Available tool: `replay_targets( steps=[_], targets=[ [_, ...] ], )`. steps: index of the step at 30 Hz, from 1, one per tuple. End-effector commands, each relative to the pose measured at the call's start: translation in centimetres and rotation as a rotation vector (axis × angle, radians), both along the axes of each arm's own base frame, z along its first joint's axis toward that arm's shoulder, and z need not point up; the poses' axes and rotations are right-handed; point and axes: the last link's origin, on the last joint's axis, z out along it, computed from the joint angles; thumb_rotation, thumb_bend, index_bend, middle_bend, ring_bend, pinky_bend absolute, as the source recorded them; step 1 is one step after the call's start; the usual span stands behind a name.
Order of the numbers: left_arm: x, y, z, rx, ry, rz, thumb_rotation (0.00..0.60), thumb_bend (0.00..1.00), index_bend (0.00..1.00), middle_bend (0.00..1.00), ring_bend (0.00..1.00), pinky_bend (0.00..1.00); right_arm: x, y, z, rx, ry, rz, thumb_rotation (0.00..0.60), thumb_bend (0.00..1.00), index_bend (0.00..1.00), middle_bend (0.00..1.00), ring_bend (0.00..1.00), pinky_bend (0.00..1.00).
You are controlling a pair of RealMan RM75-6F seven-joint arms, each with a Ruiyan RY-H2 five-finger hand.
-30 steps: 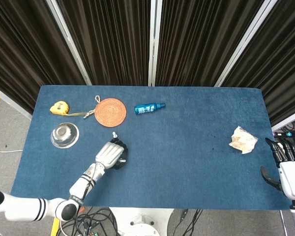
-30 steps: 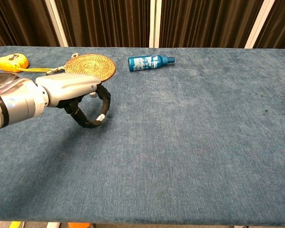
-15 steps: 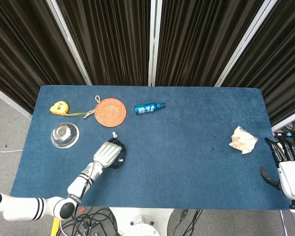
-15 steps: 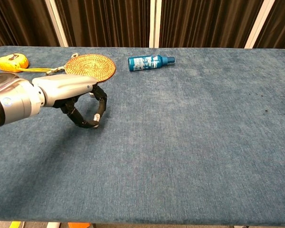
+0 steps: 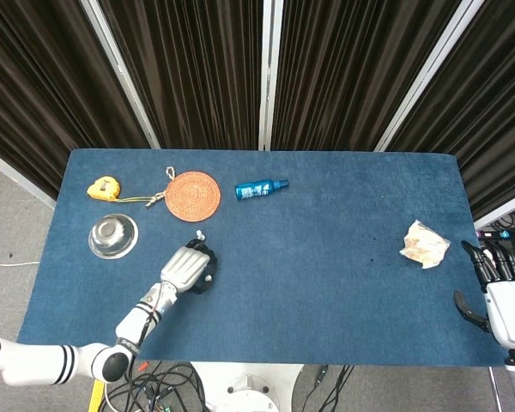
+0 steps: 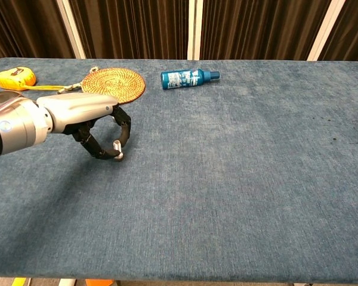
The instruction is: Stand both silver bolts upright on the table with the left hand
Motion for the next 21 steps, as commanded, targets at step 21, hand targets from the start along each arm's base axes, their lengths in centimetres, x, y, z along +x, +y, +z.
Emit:
replay_targets(
  steps=[21],
  targets=[
    [0.2,-0.9,3.9,0.091,-0.061,-0.046,0.596,0.32,0.29,0.29,0.17,0.08,0.1,0.1,0.1,0.0,0.001,0.007,0.6,0.3,0.03,0.17,0.0,0.0]
  ],
)
